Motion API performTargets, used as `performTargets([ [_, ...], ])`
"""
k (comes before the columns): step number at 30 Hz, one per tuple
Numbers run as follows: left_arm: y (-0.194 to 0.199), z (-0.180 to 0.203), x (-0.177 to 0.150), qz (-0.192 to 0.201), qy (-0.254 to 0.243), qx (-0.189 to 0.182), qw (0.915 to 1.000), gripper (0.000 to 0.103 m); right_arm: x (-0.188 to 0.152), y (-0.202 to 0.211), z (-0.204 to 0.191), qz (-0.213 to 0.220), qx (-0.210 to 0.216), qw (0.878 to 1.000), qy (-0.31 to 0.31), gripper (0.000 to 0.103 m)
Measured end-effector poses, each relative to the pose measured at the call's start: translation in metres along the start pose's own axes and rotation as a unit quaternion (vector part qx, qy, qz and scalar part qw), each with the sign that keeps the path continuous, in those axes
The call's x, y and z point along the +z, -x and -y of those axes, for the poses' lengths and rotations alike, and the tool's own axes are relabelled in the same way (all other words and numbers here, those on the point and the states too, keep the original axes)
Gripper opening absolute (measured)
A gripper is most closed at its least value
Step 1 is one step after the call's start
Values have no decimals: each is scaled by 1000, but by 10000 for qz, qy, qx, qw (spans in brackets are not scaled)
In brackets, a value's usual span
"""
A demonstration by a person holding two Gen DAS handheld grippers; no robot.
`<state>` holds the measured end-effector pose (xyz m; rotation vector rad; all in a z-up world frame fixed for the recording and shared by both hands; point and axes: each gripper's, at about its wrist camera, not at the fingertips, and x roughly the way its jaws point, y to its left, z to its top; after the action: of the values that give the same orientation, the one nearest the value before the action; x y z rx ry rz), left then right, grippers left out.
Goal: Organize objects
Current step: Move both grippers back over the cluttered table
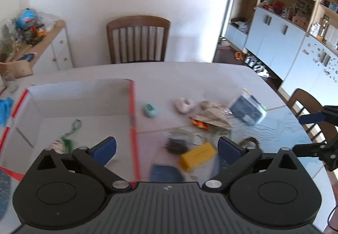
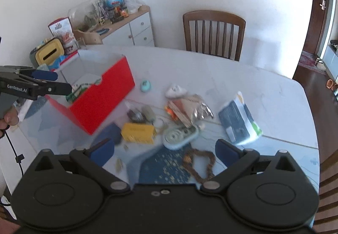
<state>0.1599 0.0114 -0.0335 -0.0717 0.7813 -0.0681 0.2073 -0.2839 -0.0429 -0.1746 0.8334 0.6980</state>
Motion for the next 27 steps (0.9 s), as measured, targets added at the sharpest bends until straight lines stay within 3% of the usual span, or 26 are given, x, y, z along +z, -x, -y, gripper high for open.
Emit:
performTargets([
  [5,-18,31,-11,-23,7,-169,9999,103,-15,-4,17,11,-131,9999,-2,101],
  [10,-41,53,-24,-4,54,42,10000,103,-28,-12,32,-38,-217,9997,57,101],
  [27,-114,69,-43,-292,520,462,9972,103,-52,-72,49,-313,-316,9990,72,96],
])
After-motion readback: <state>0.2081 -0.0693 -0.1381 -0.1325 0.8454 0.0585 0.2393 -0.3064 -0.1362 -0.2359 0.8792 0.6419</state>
